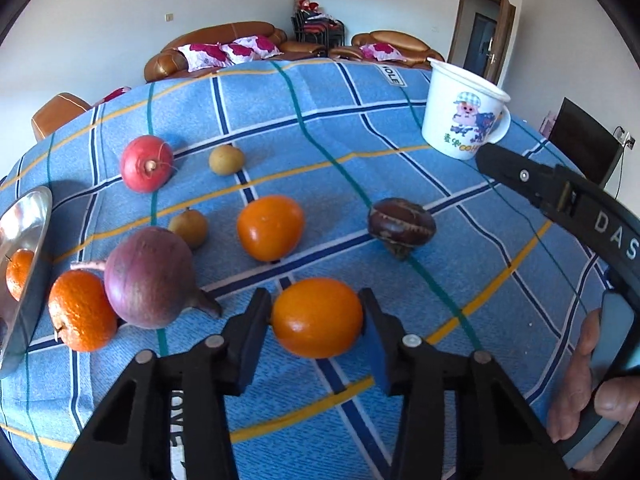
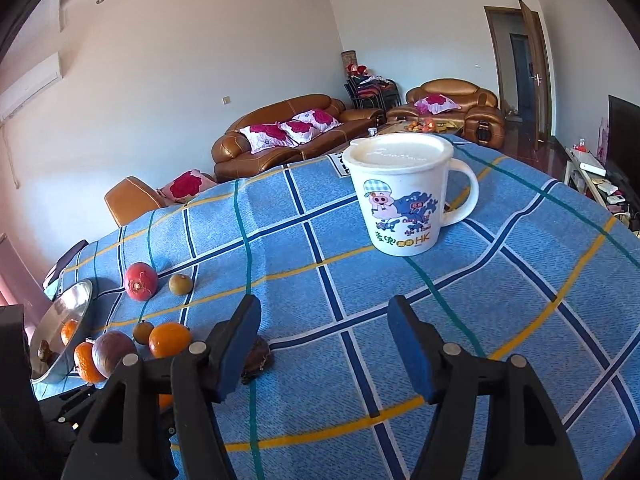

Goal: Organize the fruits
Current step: 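Grasp an orange with the left gripper while the right gripper grasps a dark brown fruit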

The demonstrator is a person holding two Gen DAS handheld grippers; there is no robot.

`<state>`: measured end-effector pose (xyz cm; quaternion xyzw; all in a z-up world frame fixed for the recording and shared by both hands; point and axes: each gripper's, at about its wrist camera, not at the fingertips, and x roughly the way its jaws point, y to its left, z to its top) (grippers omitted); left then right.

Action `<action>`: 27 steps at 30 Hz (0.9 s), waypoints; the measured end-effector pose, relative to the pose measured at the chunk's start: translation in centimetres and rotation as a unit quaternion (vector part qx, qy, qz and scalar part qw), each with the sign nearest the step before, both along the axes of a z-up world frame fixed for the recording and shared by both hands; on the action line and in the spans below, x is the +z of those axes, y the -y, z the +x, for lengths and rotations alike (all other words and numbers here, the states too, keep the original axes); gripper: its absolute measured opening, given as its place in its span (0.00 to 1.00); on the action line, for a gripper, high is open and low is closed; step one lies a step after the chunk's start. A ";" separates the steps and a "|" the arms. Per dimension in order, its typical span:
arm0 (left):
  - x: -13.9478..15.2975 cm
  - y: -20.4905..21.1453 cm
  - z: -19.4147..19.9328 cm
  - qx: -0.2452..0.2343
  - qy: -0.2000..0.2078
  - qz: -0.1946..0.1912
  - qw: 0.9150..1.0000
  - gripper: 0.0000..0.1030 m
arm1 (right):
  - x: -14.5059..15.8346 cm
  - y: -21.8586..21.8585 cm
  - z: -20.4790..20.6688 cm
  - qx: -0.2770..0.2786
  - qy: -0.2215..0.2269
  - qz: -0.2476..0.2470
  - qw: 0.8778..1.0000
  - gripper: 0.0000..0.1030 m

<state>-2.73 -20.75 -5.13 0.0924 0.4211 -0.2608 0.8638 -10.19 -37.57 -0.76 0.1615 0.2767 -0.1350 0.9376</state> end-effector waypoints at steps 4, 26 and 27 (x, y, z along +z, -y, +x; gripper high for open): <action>0.5 -1.2 -0.1 0.003 0.001 -0.039 0.999 0.45 | -0.3 -0.3 0.4 0.018 -0.004 0.010 1.000 0.66; 4.2 -11.2 -0.7 0.056 0.068 -0.081 0.993 0.45 | -3.5 -5.6 6.0 0.120 -0.125 0.017 0.985 0.46; 4.2 -11.6 -0.7 0.059 0.068 -0.080 0.993 0.45 | -3.5 -5.7 6.0 0.119 -0.126 0.014 0.985 0.46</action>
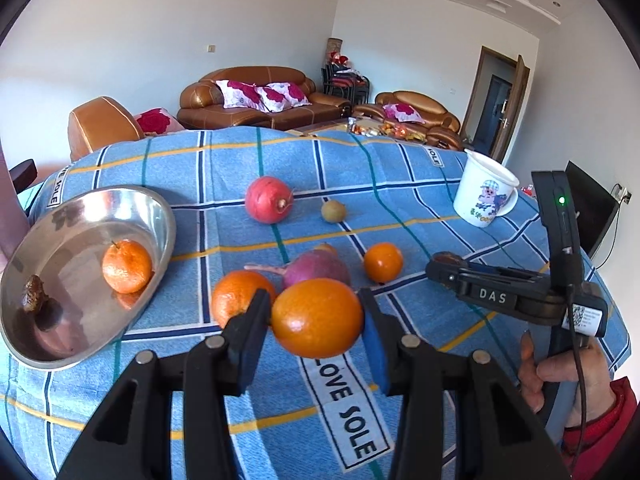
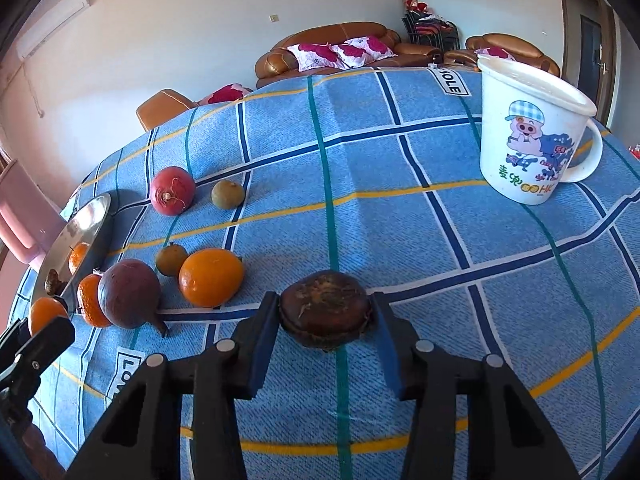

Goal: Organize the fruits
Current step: 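Grasp an orange with the left gripper while the right gripper grasps a dark brown fruit, then carry the orange and the brown fruit over the steel bowl with both grippers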

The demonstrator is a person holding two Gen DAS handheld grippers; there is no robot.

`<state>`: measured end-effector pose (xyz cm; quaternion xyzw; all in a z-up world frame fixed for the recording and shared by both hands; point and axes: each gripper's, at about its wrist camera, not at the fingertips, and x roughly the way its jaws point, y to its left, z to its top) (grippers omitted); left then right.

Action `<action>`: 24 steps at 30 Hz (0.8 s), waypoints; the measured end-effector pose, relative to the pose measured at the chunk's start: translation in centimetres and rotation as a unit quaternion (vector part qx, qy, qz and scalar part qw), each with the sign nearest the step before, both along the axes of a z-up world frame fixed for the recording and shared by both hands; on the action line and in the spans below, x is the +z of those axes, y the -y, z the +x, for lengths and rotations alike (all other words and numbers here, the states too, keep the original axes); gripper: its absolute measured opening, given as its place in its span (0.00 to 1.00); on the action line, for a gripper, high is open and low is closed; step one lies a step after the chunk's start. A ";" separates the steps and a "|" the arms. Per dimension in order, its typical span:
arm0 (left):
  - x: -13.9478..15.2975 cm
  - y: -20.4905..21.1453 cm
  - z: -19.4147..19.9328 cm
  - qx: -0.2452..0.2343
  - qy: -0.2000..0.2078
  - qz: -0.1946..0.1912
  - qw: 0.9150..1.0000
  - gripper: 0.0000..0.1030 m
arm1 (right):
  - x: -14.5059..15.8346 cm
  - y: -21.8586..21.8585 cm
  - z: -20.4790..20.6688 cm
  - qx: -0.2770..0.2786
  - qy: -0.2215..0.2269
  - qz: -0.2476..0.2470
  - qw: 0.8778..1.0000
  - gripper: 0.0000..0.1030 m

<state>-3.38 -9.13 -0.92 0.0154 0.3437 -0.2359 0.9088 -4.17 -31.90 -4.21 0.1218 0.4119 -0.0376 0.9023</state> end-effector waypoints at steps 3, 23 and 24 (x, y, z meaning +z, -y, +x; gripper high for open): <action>0.0 -0.9 0.2 0.008 0.006 0.008 1.000 0.45 | 0.2 -0.4 -0.2 -0.008 0.000 -0.020 1.000 0.46; 1.1 -8.5 3.6 0.079 0.050 0.026 0.995 0.45 | 6.7 -12.5 -2.2 0.005 0.191 -0.052 0.980 0.46; 1.0 -9.0 3.8 0.084 0.051 0.027 0.995 0.45 | 6.6 -13.1 -2.0 0.008 0.193 -0.049 0.980 0.46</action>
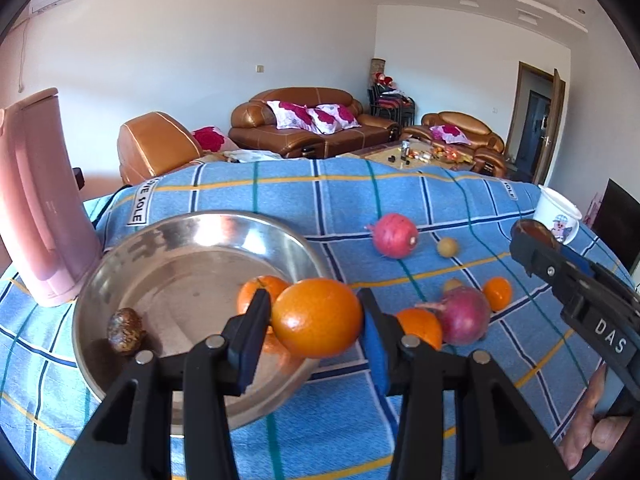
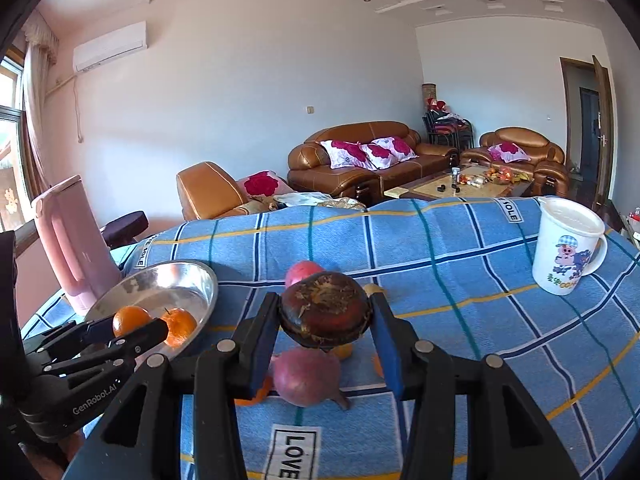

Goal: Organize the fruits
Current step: 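Carry the orange and the brown fruit over the steel bowl with both grippers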

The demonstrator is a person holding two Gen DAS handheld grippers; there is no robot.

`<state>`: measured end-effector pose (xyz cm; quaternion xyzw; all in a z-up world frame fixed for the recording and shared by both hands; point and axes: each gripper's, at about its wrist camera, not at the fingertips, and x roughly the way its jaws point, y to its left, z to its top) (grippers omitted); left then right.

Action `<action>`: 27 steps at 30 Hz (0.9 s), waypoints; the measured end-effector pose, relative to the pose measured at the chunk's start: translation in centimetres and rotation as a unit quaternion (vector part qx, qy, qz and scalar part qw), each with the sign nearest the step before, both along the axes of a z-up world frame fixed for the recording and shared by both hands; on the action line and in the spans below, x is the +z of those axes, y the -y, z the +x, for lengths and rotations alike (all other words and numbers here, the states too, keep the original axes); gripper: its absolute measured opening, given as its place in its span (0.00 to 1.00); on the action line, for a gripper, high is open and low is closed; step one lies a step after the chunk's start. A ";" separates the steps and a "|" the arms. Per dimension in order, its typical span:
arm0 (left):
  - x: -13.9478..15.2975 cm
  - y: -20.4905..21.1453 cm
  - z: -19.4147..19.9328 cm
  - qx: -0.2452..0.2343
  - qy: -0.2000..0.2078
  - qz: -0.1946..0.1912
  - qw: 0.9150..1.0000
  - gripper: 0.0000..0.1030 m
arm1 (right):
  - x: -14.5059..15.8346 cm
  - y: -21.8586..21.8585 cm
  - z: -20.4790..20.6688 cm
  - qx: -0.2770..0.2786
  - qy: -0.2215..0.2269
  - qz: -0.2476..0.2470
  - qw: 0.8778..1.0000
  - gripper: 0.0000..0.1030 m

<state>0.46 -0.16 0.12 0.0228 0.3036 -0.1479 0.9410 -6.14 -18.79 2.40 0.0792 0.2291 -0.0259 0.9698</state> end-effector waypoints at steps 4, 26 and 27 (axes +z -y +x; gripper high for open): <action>-0.1 -2.0 0.9 0.022 0.005 0.009 1.000 0.45 | -0.4 -2.3 0.8 0.014 0.003 -0.001 1.000 0.46; -0.2 -9.7 4.0 0.127 0.012 0.036 0.991 0.45 | -1.9 -12.1 5.8 0.068 -0.004 -0.016 0.998 0.46; -0.2 -10.1 4.2 0.132 0.008 0.036 0.991 0.45 | -2.0 -12.4 6.2 0.069 -0.005 -0.018 0.997 0.46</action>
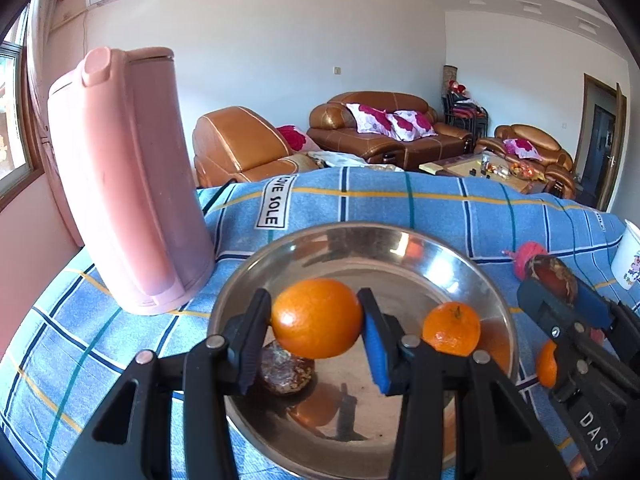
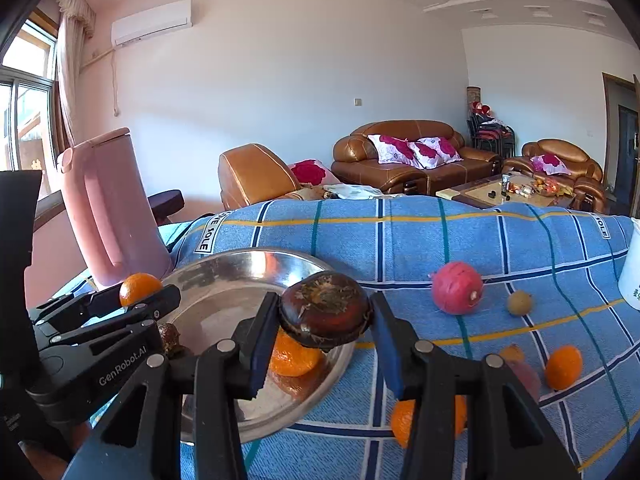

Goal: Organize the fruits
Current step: 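Carry the orange and the brown fruit over the steel bowl with both grippers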

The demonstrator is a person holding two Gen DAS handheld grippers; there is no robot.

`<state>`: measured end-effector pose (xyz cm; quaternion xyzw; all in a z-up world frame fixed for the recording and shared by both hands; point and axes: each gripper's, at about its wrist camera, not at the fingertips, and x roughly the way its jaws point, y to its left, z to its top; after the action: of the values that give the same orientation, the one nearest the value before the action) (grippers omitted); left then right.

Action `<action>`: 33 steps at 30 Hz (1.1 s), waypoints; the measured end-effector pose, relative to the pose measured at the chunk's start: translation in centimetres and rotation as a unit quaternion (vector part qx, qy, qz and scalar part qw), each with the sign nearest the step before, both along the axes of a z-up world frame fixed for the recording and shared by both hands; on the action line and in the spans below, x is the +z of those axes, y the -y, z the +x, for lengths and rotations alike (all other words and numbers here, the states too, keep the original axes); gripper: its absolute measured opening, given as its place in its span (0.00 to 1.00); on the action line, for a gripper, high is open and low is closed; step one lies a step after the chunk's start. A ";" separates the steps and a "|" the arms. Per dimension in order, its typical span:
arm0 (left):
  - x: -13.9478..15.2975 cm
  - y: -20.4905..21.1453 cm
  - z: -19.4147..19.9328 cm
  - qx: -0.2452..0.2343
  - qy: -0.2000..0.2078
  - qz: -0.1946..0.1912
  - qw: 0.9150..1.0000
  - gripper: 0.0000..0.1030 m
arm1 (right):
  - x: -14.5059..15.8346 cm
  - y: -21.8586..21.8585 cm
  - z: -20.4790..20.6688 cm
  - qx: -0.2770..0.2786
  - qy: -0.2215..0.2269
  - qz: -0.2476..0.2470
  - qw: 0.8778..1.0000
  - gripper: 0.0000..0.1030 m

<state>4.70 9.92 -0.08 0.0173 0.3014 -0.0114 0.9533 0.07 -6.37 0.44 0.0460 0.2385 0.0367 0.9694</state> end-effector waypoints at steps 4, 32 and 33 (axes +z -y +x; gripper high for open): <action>-0.3 -1.4 0.8 0.022 -0.013 -0.013 1.000 0.45 | -0.1 -1.0 2.0 0.002 -0.012 0.010 1.000 0.46; -4.1 -0.3 6.0 0.049 -0.084 0.034 0.995 0.44 | -3.4 -3.3 9.8 0.037 -0.140 0.040 0.989 0.46; -4.2 -0.2 6.0 0.048 -0.086 0.036 0.994 0.44 | -3.4 -3.4 9.8 0.038 -0.141 0.038 0.989 0.46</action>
<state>10.74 10.10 -4.24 0.0363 0.3826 0.0440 0.9221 9.90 -2.99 -2.98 0.0783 0.3730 0.0760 0.9214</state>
